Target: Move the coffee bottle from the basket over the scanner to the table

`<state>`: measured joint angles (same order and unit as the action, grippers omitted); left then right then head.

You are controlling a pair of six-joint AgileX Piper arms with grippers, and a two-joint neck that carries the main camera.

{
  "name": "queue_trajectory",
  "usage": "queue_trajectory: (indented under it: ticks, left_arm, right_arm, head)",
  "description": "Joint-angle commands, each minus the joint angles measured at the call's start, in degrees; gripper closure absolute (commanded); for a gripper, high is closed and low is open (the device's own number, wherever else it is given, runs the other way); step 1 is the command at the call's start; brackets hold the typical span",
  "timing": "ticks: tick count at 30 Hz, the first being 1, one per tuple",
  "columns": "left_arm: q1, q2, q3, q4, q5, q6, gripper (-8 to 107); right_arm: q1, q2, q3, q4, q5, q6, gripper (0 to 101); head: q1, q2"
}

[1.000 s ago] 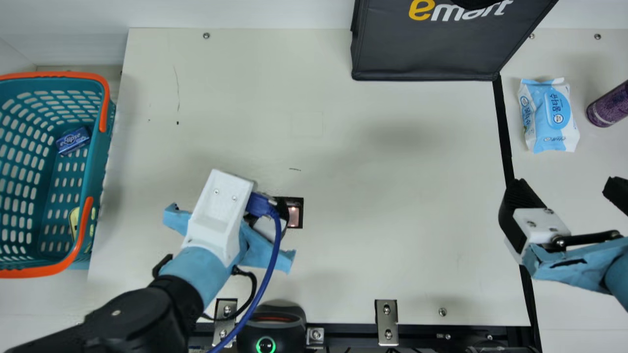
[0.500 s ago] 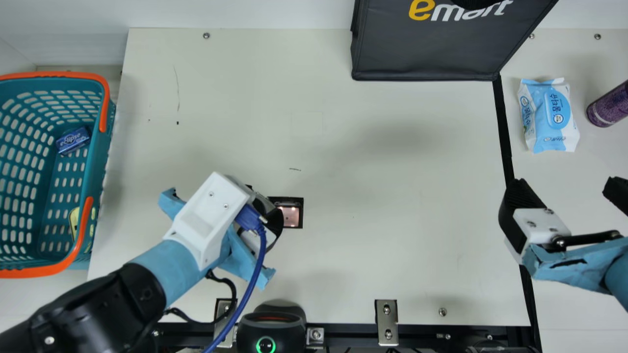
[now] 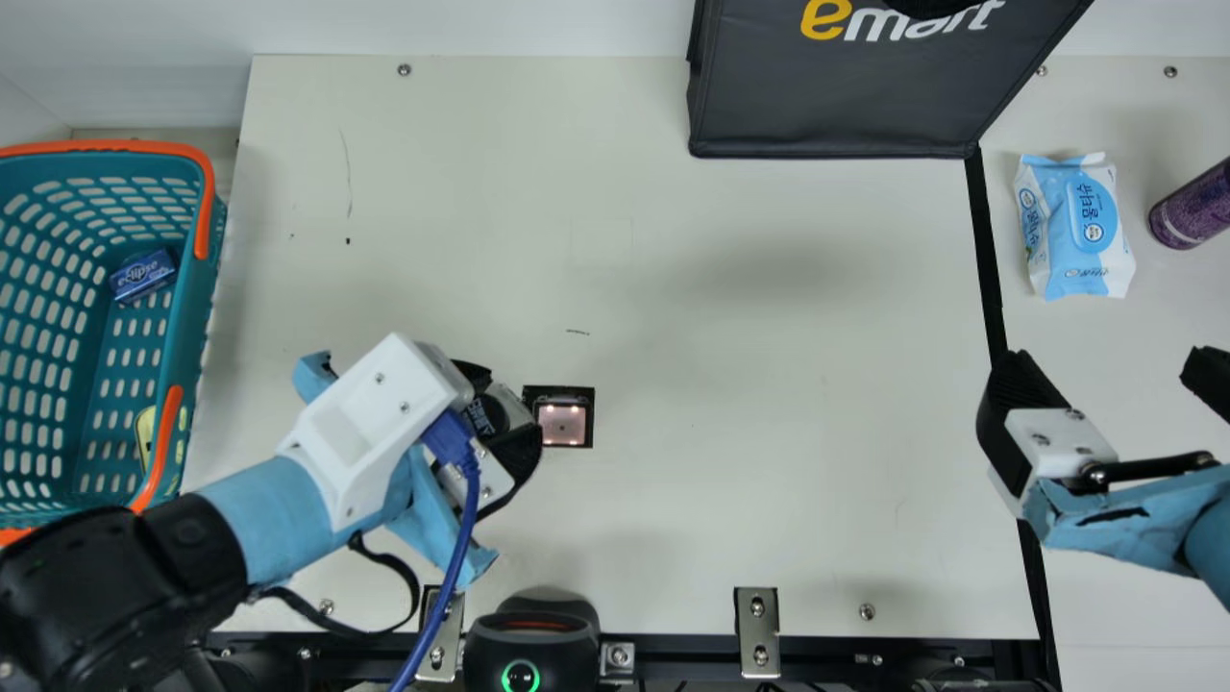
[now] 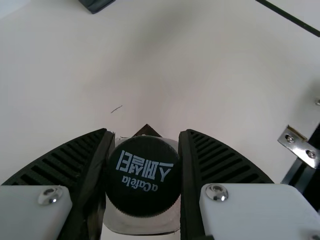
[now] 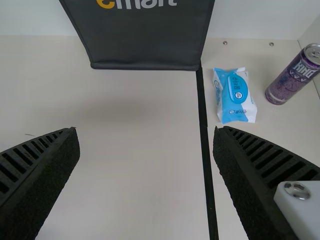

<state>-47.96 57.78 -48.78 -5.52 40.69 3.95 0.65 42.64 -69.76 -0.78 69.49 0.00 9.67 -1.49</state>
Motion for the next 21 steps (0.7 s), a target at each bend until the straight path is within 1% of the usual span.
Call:
queue_trajectory:
  ticks: [1, 10, 17, 21]
  left_arm:
    - [2.03, -0.26, -0.18, -7.21, 0.62, 12.04, 107]
    - [9.66, -1.08, 0.16, -20.69, 2.90, 32.76, 107]
    - [15.38, -0.92, 0.70, -28.95, 5.80, 47.00, 107]
    - [18.42, -0.14, 0.95, -32.41, 7.03, 52.86, 107]
  right_arm:
    - [0.00, 0.00, 0.00, 0.00, 0.00, 0.00, 6]
    - [0.00, 0.00, 0.00, 0.00, 0.01, 0.00, 6]
    - [0.00, 0.00, 0.00, 0.00, 0.01, 0.00, 6]
    - [0.00, 0.00, 0.00, 0.00, 0.01, 0.00, 6]
  head:
    - [-1.75, -0.09]
    - [-1.75, -0.09]
    - [-1.75, -0.09]
    - [-1.75, -0.09]
